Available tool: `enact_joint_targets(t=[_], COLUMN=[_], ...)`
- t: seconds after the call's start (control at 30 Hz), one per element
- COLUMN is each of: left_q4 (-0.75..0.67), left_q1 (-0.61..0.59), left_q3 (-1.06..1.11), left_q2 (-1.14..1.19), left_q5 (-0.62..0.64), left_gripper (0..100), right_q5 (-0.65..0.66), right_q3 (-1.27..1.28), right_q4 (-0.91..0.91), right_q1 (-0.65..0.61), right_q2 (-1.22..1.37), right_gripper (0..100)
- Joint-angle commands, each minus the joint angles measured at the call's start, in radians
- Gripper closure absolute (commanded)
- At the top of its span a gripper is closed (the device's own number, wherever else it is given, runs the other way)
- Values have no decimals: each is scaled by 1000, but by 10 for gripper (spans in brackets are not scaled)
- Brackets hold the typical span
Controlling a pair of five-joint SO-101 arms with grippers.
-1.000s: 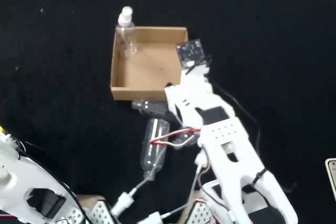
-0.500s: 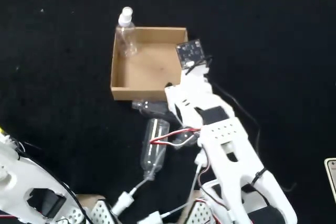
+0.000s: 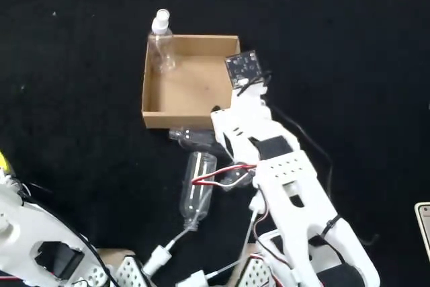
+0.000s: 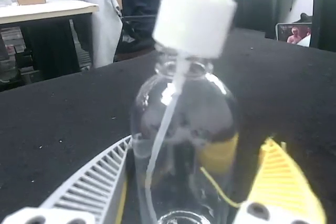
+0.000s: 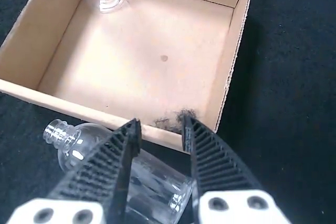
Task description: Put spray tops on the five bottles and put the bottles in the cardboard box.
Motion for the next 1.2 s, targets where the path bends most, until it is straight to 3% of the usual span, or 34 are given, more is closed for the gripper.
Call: enact_joint_targets(t=[0.0, 0.17, 0.47, 0.73, 1.17], left_q4=[-29, -32, -25, 112, 77], left_q1=[-8, -7, 4, -5, -7], left_q3=[-21, -16, 61, 13, 10], left_q2=[-14, -58, -226, -218, -229], left_q5=[2, 3, -3, -5, -5], left_gripper=[628, 581, 618, 618, 618], right_q5=[6, 6, 6, 6, 8], right_q3=[-7, -7, -7, -7, -7], right_q4=[-21, -21, -21, -20, -20], right_q1=[-12, -12, -12, -12, -12], right_q2=[-8, -8, -8, -8, -8], right_gripper=[895, 895, 895, 895, 895])
